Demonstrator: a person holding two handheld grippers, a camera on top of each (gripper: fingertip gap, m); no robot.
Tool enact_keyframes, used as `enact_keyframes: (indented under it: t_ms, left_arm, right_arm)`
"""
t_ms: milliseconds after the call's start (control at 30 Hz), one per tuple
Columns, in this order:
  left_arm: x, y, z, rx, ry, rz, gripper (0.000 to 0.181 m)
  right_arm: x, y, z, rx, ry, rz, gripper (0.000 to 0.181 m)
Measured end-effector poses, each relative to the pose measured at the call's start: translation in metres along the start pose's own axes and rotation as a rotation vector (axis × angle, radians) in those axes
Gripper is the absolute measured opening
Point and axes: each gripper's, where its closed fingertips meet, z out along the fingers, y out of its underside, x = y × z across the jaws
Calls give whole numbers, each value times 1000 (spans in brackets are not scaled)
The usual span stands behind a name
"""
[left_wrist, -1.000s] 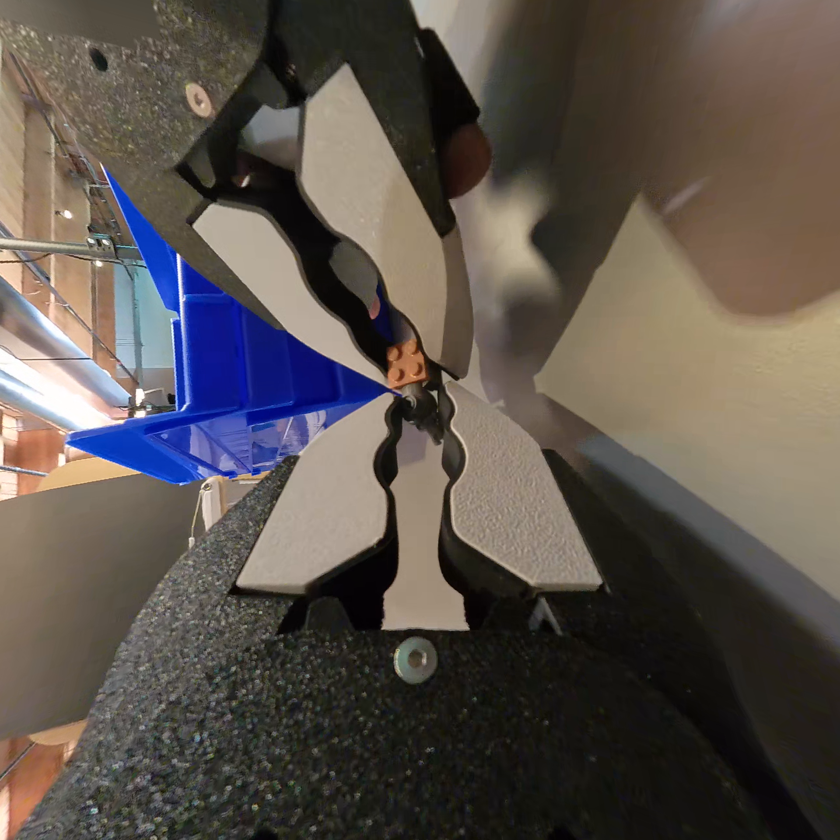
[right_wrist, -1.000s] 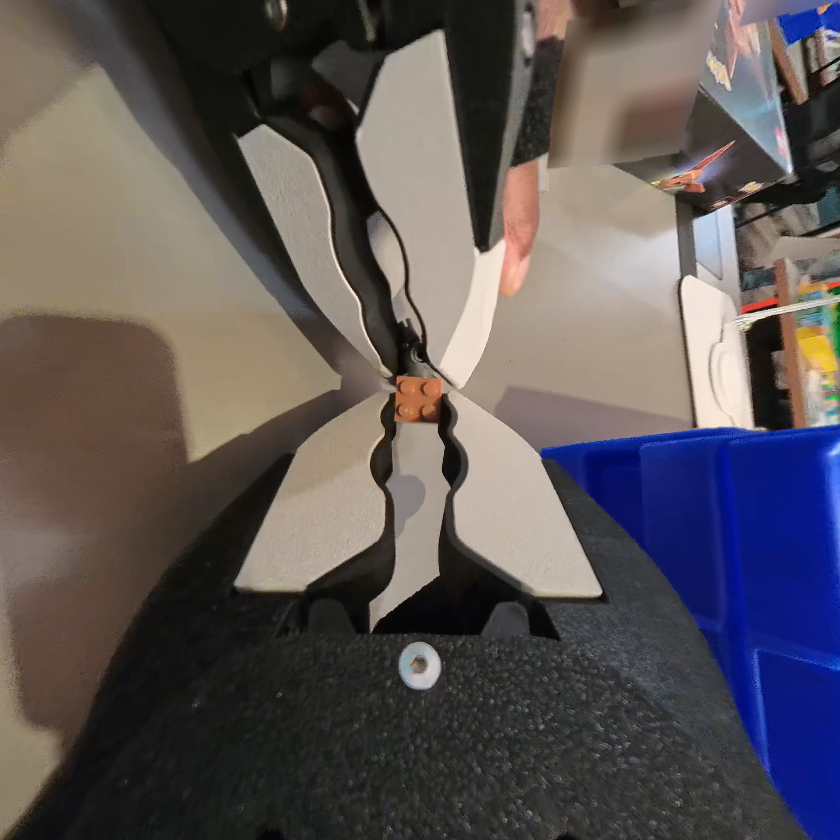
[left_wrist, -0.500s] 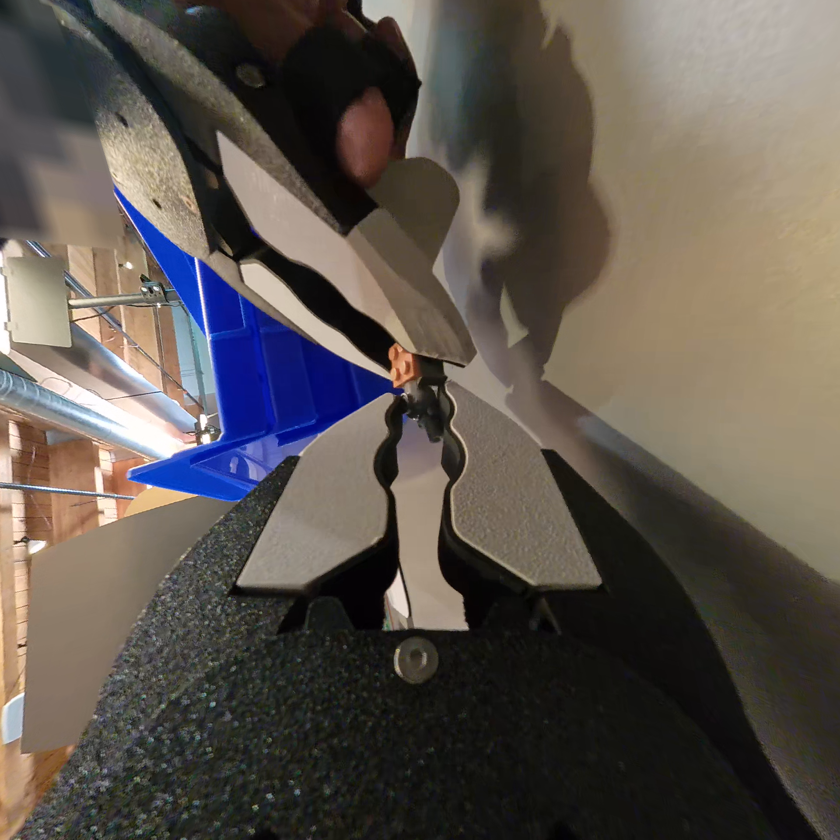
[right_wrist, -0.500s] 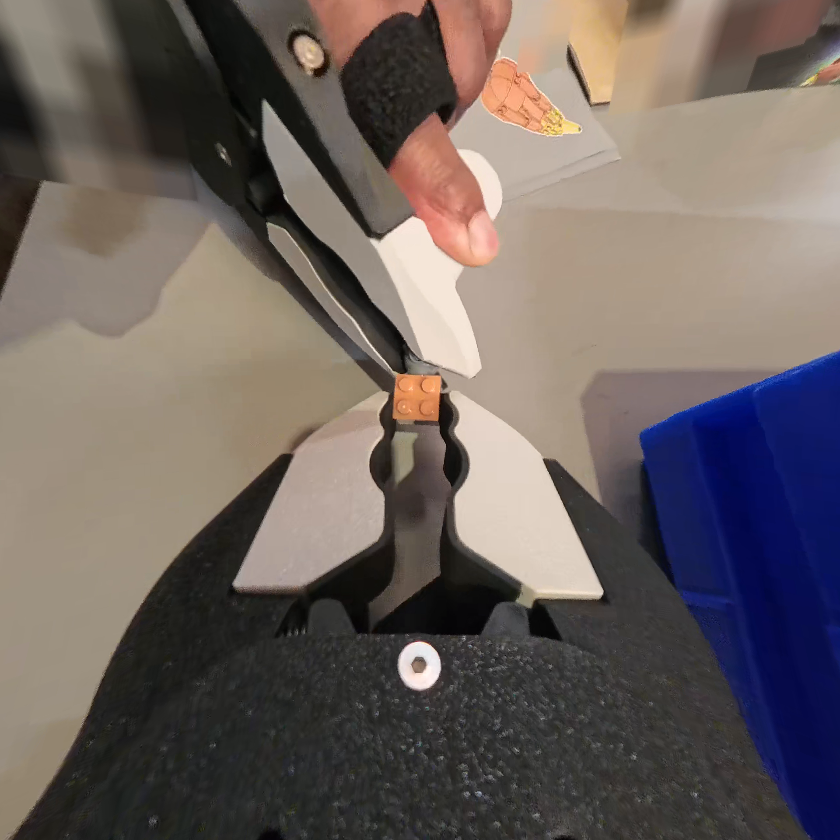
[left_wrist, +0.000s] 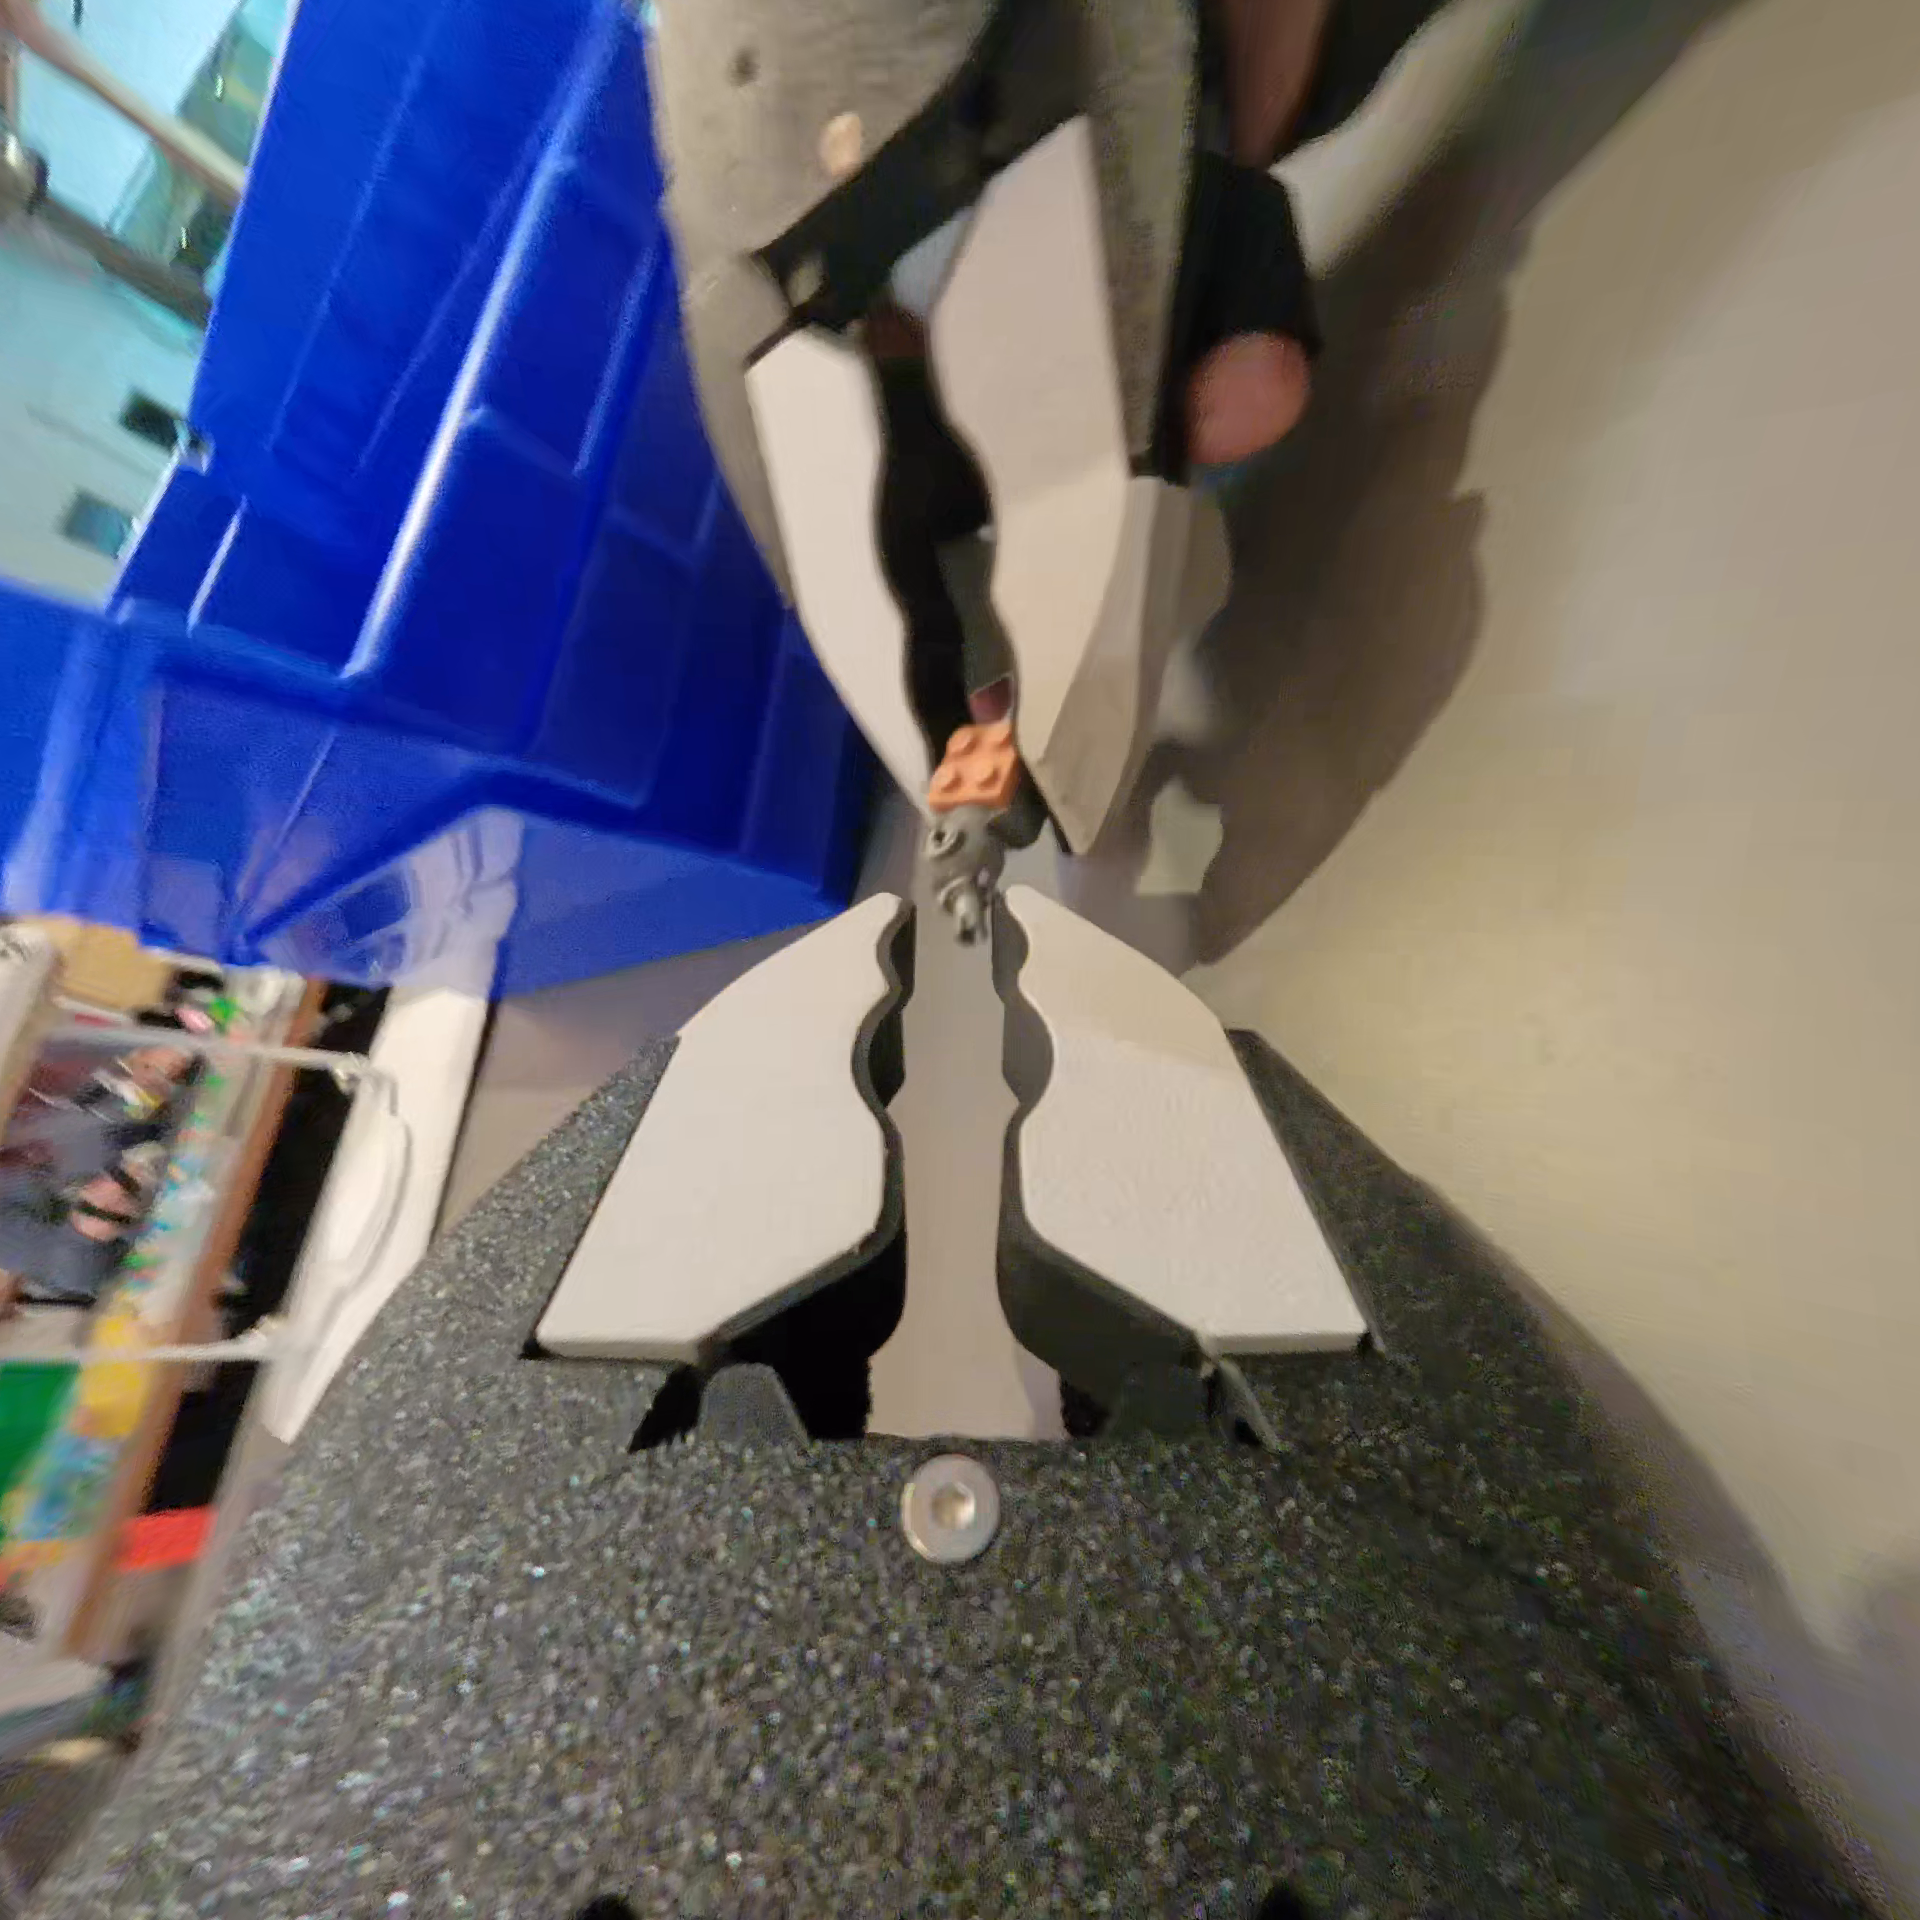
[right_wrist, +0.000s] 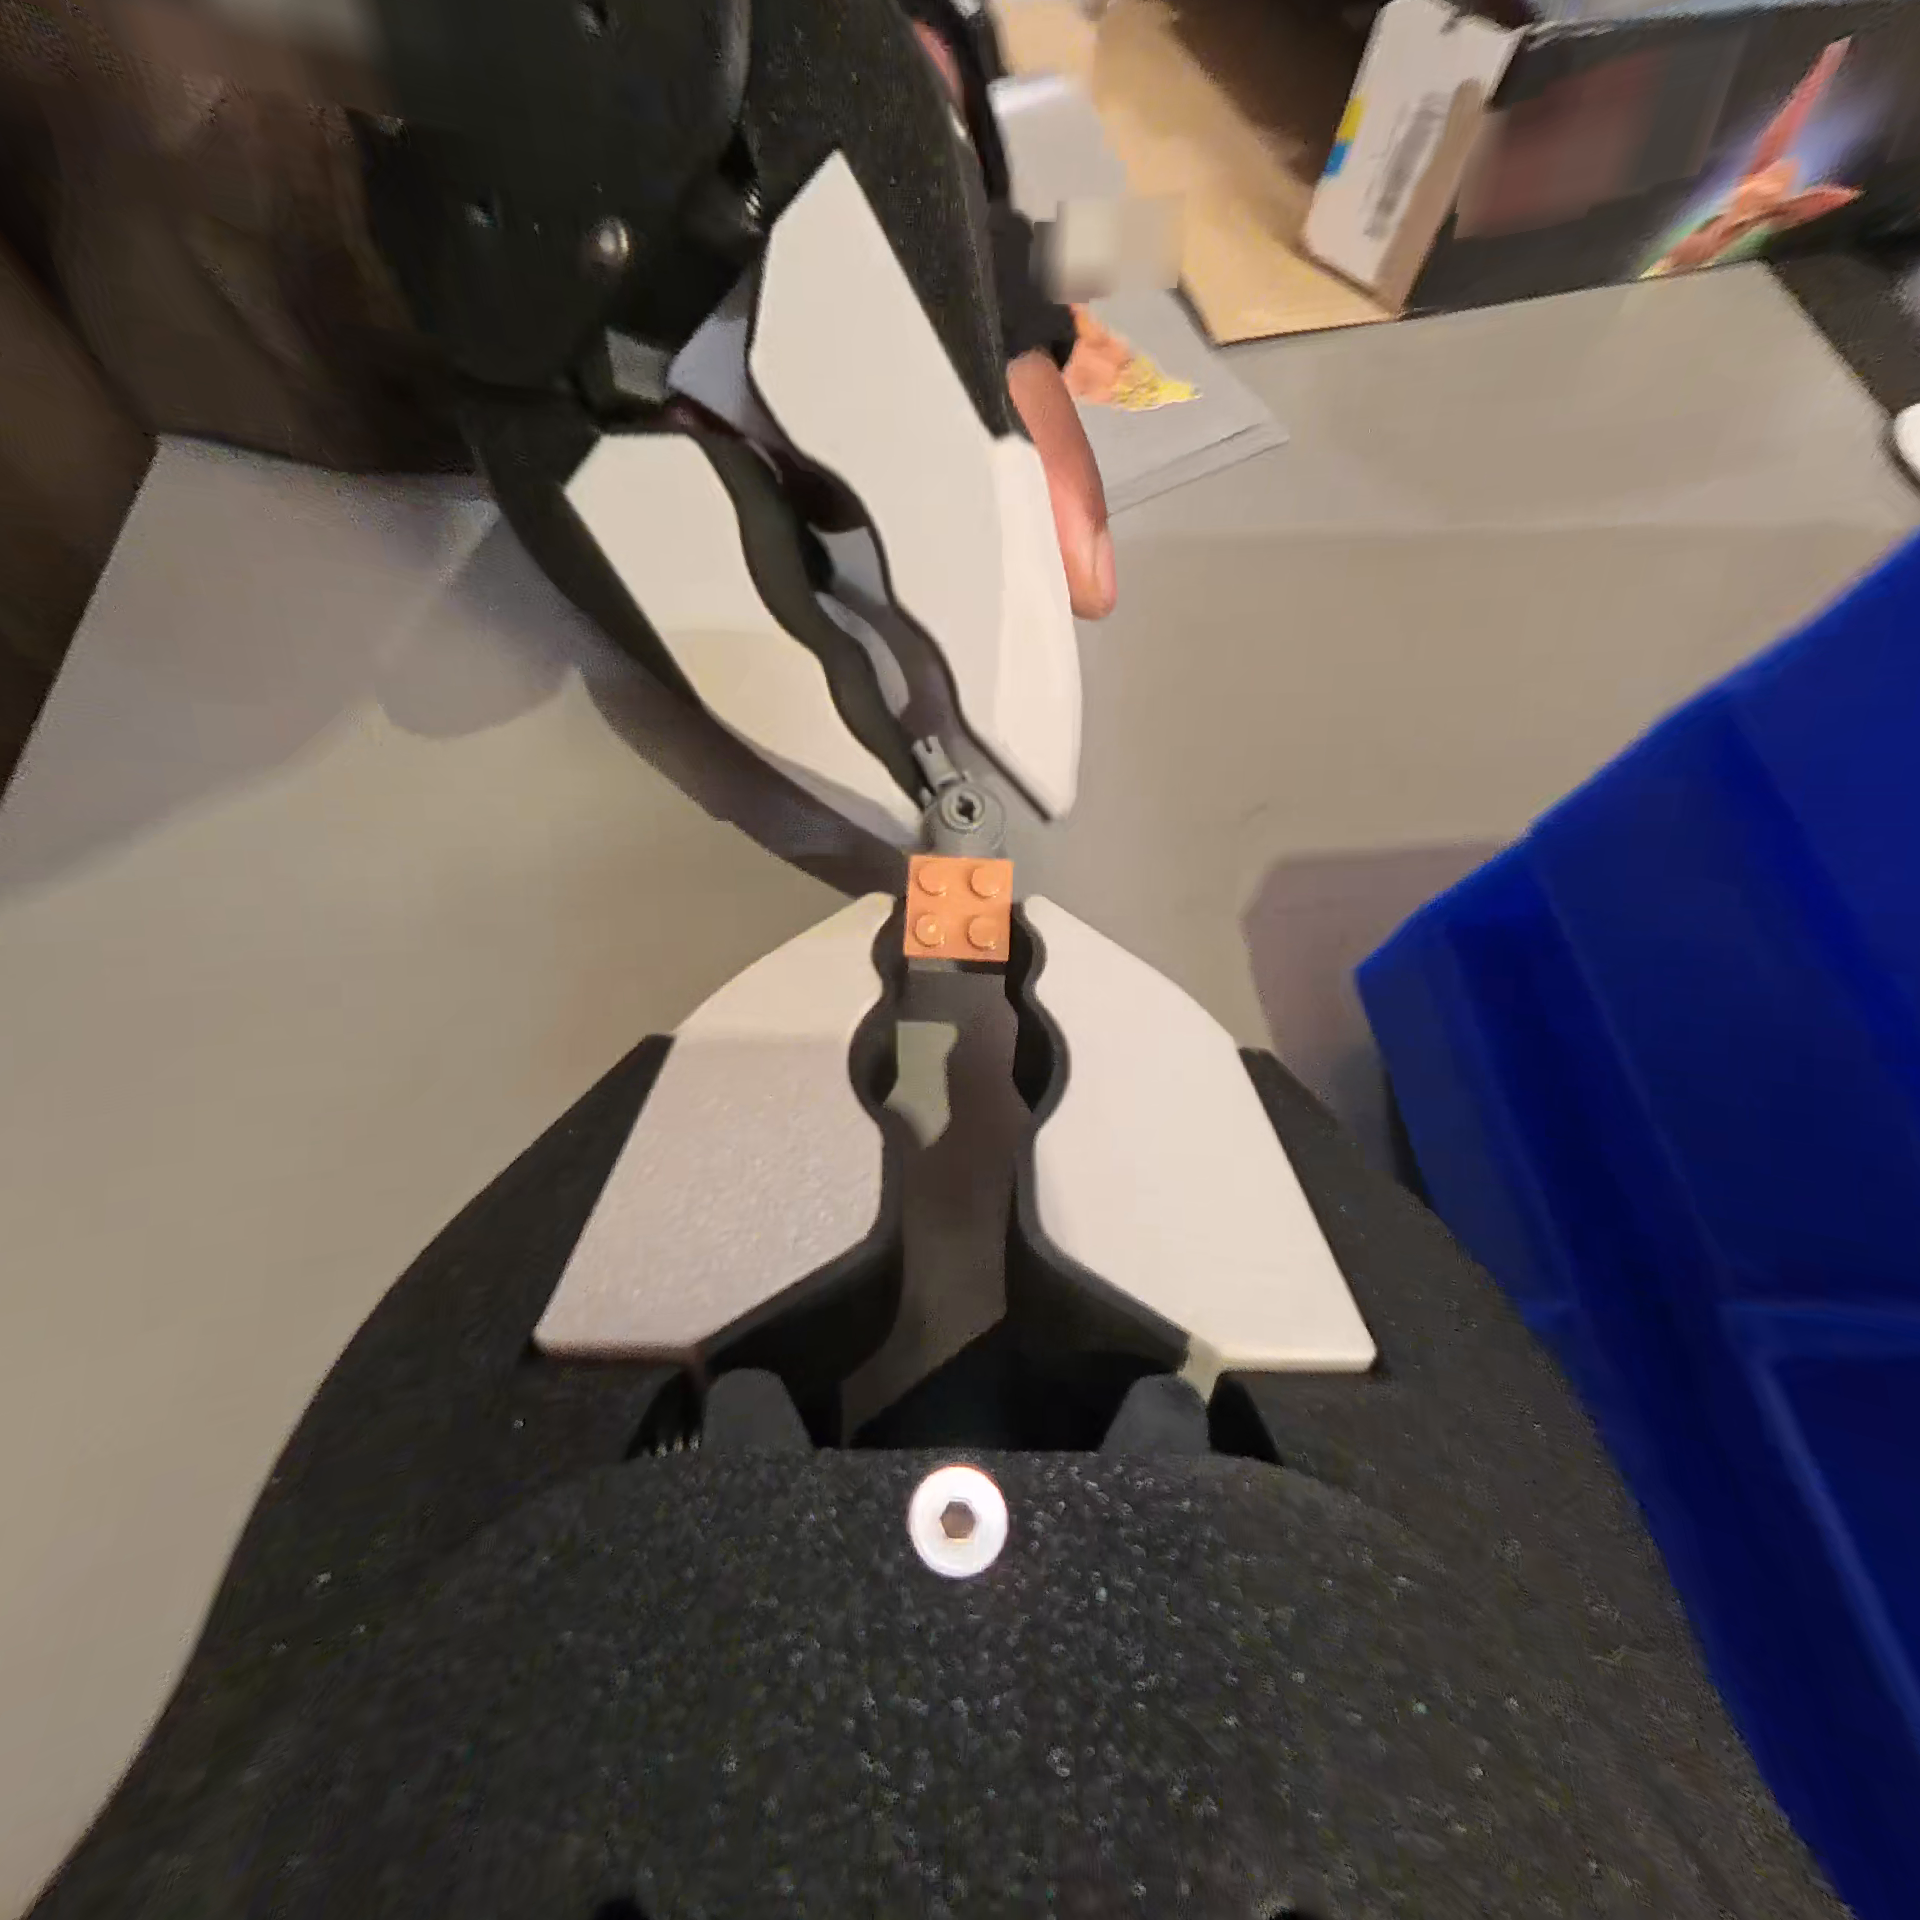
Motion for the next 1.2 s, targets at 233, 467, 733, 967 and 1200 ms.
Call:
enact_keyframes:
  t_ms: [233, 467, 733, 967, 1200]
  left_arm:
    - [-19, 3, -7, 8, -103, 59, 23]
    - [-11, -2, -2, -26, -210, 419, 23]
    - [-7, -6, 2, -61, -254, 588, 21]
    - [-3, -2, 3, -98, -222, 620, 14]
    - [-2, -1, 1, -75, -171, 474, 14]
  right_arm:
    - [8, 2, -2, 38, -63, 231, 18]
    - [8, 0, -2, 32, -72, 291, 18]
    - [1, -4, 4, 12, -81, 325, 18]
    - [-2, -2, 7, -11, -67, 288, 18]
    - [3, 4, 5, -87, 63, 47, 30]
